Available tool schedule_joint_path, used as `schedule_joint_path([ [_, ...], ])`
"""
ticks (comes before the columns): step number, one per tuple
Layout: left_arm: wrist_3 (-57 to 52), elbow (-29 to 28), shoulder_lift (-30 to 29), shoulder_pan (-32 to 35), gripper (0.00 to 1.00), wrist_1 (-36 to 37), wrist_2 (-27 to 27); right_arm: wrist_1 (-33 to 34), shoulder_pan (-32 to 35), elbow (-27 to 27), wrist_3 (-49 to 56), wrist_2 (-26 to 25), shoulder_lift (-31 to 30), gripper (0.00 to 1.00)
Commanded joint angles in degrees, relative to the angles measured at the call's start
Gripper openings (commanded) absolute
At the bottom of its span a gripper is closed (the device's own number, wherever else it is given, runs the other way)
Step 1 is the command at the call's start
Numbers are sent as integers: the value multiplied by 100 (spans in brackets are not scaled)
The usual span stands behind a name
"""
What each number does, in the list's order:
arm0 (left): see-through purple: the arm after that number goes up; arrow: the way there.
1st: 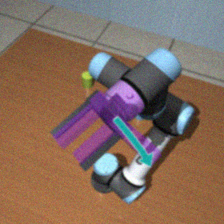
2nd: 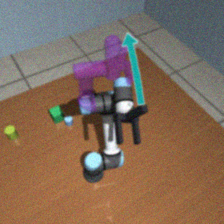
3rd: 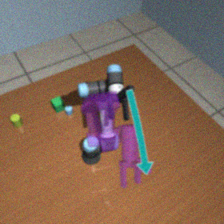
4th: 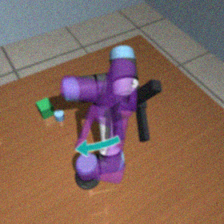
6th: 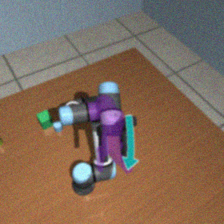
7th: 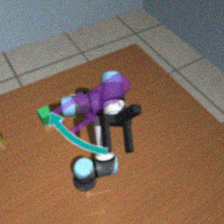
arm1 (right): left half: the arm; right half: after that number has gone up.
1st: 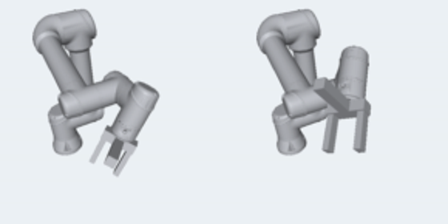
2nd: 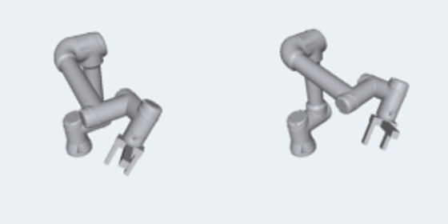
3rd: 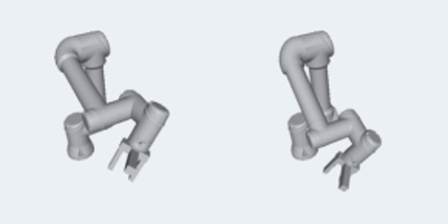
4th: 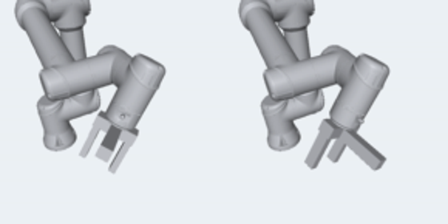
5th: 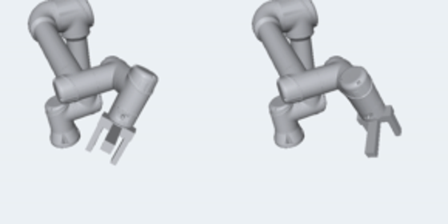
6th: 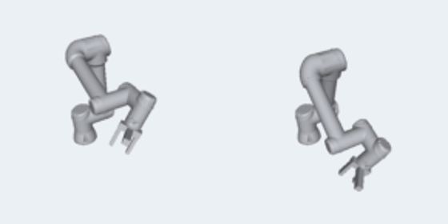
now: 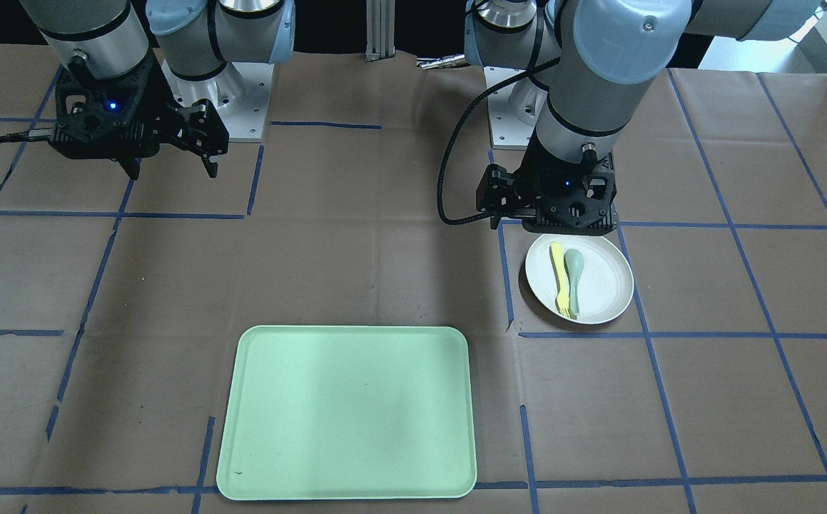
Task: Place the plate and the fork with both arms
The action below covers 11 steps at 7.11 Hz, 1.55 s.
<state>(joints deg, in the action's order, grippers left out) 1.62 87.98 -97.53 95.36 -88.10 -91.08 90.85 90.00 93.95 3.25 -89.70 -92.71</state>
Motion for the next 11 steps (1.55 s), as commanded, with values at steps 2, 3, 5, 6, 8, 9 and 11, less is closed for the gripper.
schedule_joint_path([
  [2, -47, 114, -11, -18, 100, 160, 3, 3, -9, 0, 27, -4, -2, 100],
  [3, -57, 131, -11, -18, 100, 170, 11, 3, -9, 9, 27, -4, -2, 100],
  [5, -57, 140, -11, -18, 100, 171, 20, 3, -9, 0, 27, -4, -2, 100],
  [6, -66, 149, 6, -27, 100, 171, 38, -6, -9, 9, 27, -4, -2, 100],
  [8, -66, 149, 6, -123, 100, 135, 38, 3, -9, 9, 36, -4, -2, 100],
  [9, -66, 245, 6, -332, 100, 118, 38, -6, -9, 9, 36, -4, -2, 100],
  [11, -781, 657, 59, -842, 100, 231, 3, 3, -9, 9, 36, -4, -2, 100],
])
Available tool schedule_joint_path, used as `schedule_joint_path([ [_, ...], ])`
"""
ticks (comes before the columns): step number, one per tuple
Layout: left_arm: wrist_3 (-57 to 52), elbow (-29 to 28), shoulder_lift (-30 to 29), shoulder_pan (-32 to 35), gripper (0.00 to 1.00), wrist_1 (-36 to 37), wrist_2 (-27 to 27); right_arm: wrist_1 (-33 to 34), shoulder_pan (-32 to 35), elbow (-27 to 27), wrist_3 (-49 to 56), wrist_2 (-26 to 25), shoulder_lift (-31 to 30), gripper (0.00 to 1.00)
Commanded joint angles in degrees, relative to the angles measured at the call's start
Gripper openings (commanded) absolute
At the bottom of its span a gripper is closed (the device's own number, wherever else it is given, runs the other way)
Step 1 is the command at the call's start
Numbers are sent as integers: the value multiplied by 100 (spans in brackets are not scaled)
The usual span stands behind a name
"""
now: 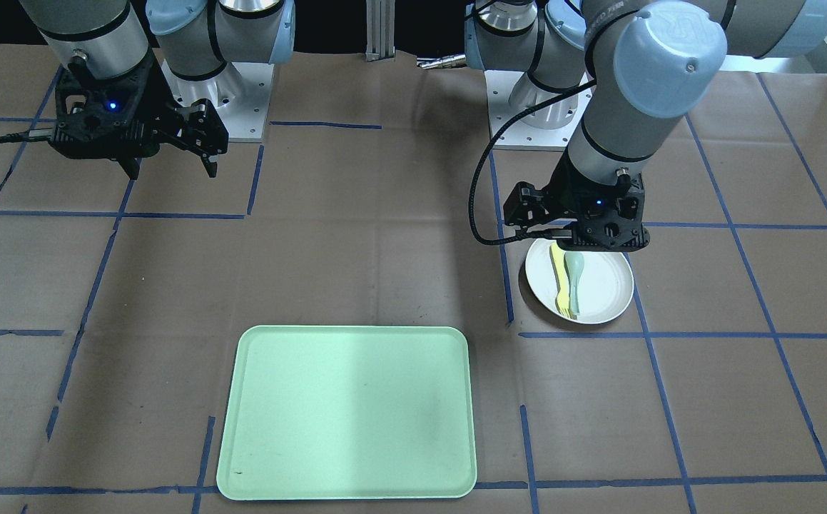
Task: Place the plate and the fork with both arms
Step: 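Move the left gripper down to the white plate's rim and grip it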
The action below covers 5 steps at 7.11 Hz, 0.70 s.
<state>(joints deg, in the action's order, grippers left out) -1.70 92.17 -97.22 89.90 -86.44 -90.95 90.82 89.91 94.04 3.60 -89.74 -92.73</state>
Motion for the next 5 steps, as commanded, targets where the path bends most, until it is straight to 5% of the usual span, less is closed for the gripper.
schedule_joint_path([
  [1, -820, 484, 97, -689, 100, 170, 7, 6, 0, 0, 9, -9, 0, 100],
  [5, -2526, 1827, -16, -2193, 99, 1713, 138, 6, 0, 0, 18, -9, 0, 100],
])
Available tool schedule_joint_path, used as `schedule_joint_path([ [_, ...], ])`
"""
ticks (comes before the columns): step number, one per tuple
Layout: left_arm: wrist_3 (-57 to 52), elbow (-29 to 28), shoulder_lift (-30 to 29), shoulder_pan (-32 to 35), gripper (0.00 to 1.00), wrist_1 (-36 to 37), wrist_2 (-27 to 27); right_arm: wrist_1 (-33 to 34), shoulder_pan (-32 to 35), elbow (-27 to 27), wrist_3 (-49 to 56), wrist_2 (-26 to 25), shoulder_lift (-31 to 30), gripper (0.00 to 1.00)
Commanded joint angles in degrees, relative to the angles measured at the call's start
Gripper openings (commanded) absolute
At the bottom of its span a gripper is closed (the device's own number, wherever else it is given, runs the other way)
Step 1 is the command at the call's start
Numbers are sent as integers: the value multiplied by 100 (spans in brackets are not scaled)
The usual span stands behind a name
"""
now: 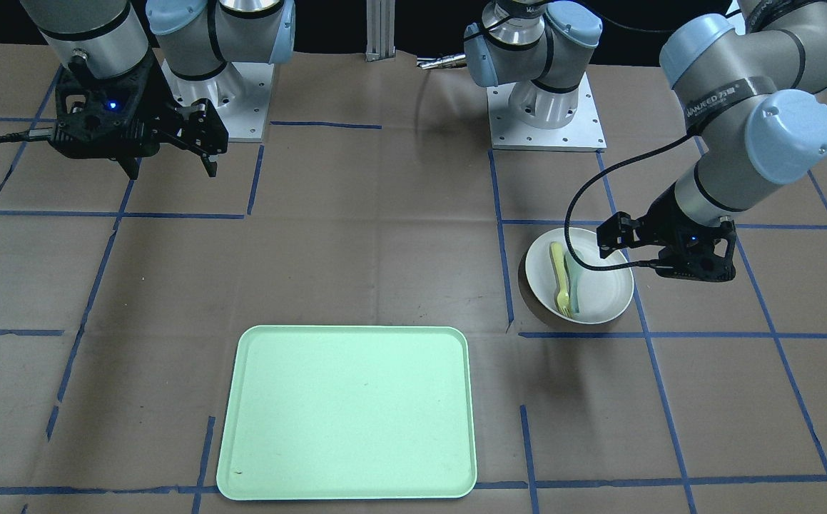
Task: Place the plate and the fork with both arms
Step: 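Move the left gripper down to the white plate's rim and grip it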
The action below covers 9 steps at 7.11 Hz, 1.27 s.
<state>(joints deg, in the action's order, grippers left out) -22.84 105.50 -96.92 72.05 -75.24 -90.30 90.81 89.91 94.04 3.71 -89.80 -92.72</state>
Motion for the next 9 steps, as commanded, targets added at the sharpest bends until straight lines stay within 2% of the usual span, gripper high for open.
schedule_joint_path([
  [1, -693, 898, -81, -646, 99, 1172, 153, 7, 0, 0, 7, -2, 0, 100],
  [3, -1089, 1104, -396, -893, 99, 1371, 162, -2, 0, 0, 7, -11, 0, 100],
  [4, -1343, 1070, -676, -1112, 99, 1389, 432, -2, 0, 9, 7, -11, 0, 100],
  [6, -1477, 1060, -1003, -1342, 91, 1599, 663, -2, 0, 9, 7, -2, 0, 100],
  [7, -1521, 1060, -1100, -1351, 72, 1626, 680, -2, 0, 9, 7, -2, 0, 100],
  [9, -1487, 1095, -1110, -1351, 52, 1618, 865, -2, 0, 9, 7, 7, 0, 100],
])
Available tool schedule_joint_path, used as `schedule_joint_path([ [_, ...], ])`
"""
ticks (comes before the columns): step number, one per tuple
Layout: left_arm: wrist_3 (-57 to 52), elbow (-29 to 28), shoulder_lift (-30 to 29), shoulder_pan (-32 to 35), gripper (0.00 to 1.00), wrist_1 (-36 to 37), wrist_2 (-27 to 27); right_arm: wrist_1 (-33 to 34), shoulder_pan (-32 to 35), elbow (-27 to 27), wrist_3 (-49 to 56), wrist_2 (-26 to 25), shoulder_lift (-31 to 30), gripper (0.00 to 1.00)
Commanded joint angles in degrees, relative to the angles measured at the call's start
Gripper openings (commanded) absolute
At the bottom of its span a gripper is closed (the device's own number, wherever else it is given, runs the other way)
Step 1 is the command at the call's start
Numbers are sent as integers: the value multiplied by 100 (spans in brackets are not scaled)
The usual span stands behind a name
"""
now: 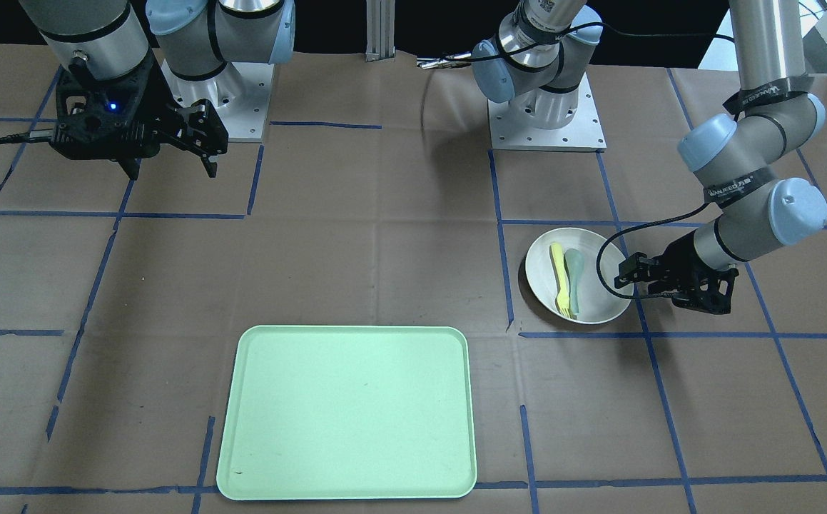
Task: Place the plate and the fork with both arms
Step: 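Move the left gripper down to the white plate's rim and grip it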
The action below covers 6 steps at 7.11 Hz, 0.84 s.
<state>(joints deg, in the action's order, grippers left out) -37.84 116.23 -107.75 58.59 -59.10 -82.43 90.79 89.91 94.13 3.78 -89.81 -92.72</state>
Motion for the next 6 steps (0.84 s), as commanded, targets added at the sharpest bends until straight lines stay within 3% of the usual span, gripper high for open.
schedule_joint_path([
  [1, 14, 31, -27, -6, 44, -31, 86, 0, 0, 0, 0, 7, 0, 100],
  [6, 75, 14, -1, 3, 5, -93, 262, 0, 0, 0, 0, 7, 0, 100],
])
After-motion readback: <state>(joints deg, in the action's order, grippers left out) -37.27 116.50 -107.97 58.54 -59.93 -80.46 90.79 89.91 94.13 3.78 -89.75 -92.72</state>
